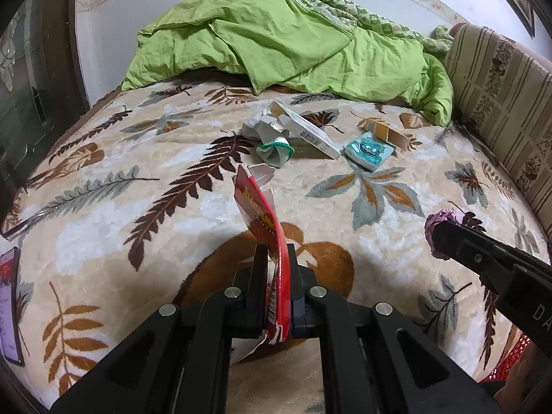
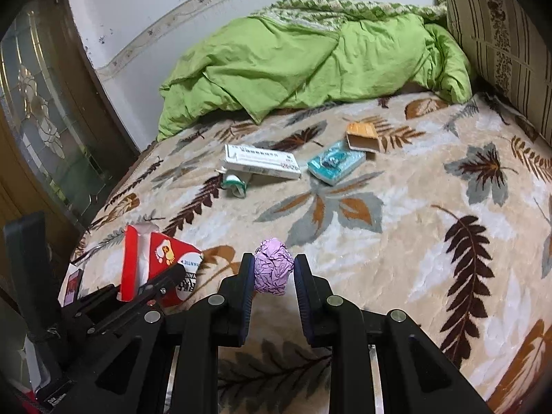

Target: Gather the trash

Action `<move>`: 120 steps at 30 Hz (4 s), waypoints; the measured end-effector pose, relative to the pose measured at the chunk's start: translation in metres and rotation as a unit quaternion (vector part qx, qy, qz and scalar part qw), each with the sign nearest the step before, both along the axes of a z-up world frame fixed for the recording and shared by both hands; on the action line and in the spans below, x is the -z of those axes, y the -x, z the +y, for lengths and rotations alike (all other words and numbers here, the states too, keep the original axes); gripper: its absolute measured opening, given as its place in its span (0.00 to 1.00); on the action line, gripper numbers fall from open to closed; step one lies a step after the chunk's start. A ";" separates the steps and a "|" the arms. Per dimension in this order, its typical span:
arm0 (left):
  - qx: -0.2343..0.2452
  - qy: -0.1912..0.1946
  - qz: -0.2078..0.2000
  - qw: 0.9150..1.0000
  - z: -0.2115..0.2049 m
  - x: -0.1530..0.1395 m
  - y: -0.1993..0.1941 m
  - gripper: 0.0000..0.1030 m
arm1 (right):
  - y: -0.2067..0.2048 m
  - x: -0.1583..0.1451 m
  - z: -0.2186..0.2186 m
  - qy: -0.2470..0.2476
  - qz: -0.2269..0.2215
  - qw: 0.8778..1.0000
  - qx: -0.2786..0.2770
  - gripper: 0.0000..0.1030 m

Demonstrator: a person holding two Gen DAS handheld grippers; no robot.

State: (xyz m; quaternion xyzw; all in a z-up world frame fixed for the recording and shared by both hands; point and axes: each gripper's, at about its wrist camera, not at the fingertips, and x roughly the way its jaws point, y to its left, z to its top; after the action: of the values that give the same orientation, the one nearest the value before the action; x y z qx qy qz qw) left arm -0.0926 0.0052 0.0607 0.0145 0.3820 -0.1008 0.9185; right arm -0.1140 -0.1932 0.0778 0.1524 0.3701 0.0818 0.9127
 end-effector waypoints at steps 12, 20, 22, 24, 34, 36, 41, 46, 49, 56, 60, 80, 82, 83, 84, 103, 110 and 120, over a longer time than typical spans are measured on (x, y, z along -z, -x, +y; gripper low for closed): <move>-0.004 -0.020 -0.008 1.000 -0.004 0.001 0.001 0.08 | 0.002 0.000 -0.006 0.004 -0.005 1.000 0.004 0.24; -0.007 -0.021 -0.009 1.000 -0.003 0.001 0.000 0.08 | 0.002 -0.002 0.000 0.020 -0.010 1.000 -0.003 0.24; -0.006 -0.021 -0.009 1.000 -0.003 0.001 0.001 0.08 | 0.002 -0.002 0.000 0.019 -0.009 1.000 -0.003 0.24; -0.007 -0.021 -0.009 1.000 -0.004 0.001 0.001 0.08 | 0.002 -0.002 0.000 0.017 -0.008 1.000 -0.001 0.24; -0.006 -0.020 -0.009 1.000 -0.003 0.000 0.001 0.08 | 0.001 -0.002 0.000 0.017 -0.009 1.000 -0.001 0.24; -0.007 -0.021 -0.010 1.000 -0.004 0.000 0.001 0.08 | 0.001 -0.002 0.000 0.017 -0.009 1.000 -0.001 0.24; -0.007 -0.021 -0.010 1.000 -0.004 0.000 0.002 0.08 | 0.001 -0.002 0.000 0.018 -0.009 1.000 -0.001 0.24; -0.007 -0.021 -0.010 1.000 -0.003 0.000 0.002 0.08 | 0.001 -0.002 0.000 0.017 -0.009 1.000 -0.001 0.24; -0.007 -0.021 -0.010 1.000 -0.004 0.000 0.002 0.08 | 0.001 -0.002 0.000 0.018 -0.009 1.000 -0.001 0.24; -0.007 -0.021 -0.010 1.000 -0.003 0.000 0.002 0.08 | 0.001 -0.002 0.000 0.018 -0.009 1.000 -0.001 0.24; -0.007 -0.021 -0.011 1.000 -0.003 0.000 0.002 0.08 | 0.001 -0.002 0.000 0.018 -0.009 1.000 0.000 0.24; 0.002 -0.011 -0.017 1.000 -0.009 -0.008 0.002 0.08 | 0.002 -0.002 -0.006 0.017 -0.010 1.000 0.004 0.24; 0.006 -0.007 -0.022 1.000 -0.010 -0.009 0.004 0.08 | 0.003 -0.003 -0.007 0.017 -0.013 1.000 0.005 0.24; 0.008 -0.008 -0.024 1.000 -0.011 -0.009 0.005 0.08 | 0.004 -0.004 -0.007 0.017 -0.015 1.000 0.006 0.24; 0.010 -0.009 -0.026 1.000 -0.011 -0.009 0.006 0.08 | 0.004 -0.004 -0.008 0.018 -0.016 1.000 0.007 0.24; 0.026 -0.016 -0.042 0.999 -0.014 -0.011 0.027 0.08 | 0.032 -0.013 -0.006 0.019 -0.028 0.999 0.006 0.24; 0.045 -0.007 -0.042 0.998 -0.017 -0.018 0.047 0.08 | 0.052 -0.017 -0.008 0.019 -0.027 0.999 -0.001 0.24; 0.093 0.011 -0.034 0.995 -0.035 -0.030 0.079 0.08 | 0.087 -0.022 -0.029 -0.007 -0.014 1.000 -0.005 0.24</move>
State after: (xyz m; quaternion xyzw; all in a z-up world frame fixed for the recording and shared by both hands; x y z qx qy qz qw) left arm -0.1714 -0.0300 0.0908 0.0431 0.3463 -0.1900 0.9177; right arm -0.2007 -0.2222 0.1000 0.1564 0.3576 0.0909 0.9162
